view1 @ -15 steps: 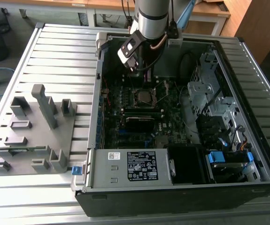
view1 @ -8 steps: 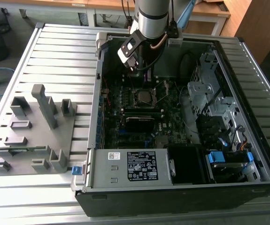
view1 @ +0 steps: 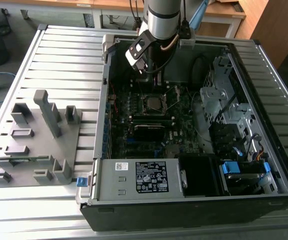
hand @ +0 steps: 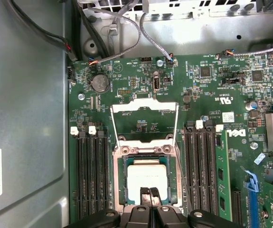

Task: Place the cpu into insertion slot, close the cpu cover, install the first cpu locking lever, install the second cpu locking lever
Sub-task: 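Close the cpu cover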

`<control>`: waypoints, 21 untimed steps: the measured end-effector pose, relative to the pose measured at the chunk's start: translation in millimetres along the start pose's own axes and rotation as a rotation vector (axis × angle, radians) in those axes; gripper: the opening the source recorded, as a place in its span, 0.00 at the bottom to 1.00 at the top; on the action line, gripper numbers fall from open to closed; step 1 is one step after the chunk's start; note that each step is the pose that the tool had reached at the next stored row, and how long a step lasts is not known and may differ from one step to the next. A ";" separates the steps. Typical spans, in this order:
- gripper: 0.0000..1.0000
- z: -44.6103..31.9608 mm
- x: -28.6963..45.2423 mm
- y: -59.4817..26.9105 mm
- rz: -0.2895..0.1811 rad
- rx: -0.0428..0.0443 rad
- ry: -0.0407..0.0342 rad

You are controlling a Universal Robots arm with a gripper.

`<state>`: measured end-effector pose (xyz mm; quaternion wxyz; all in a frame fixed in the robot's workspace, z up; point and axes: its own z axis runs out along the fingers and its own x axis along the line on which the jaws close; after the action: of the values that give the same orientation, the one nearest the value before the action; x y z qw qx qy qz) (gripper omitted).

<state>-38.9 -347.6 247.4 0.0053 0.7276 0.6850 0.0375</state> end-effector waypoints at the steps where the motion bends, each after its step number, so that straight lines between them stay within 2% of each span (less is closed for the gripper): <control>1: 0.10 0.0 0.0 0.0 0.000 0.0000 0.0001; 7: 0.10 -0.6 0.0 0.0 0.000 0.0003 -0.0006; 15: 0.10 -9.4 0.4 0.5 0.000 0.0001 -0.0002; 21: 0.10 -12.2 0.5 0.7 0.000 0.0001 -0.0002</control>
<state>-38.9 -347.6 259.6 0.0054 0.7276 0.6850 0.0374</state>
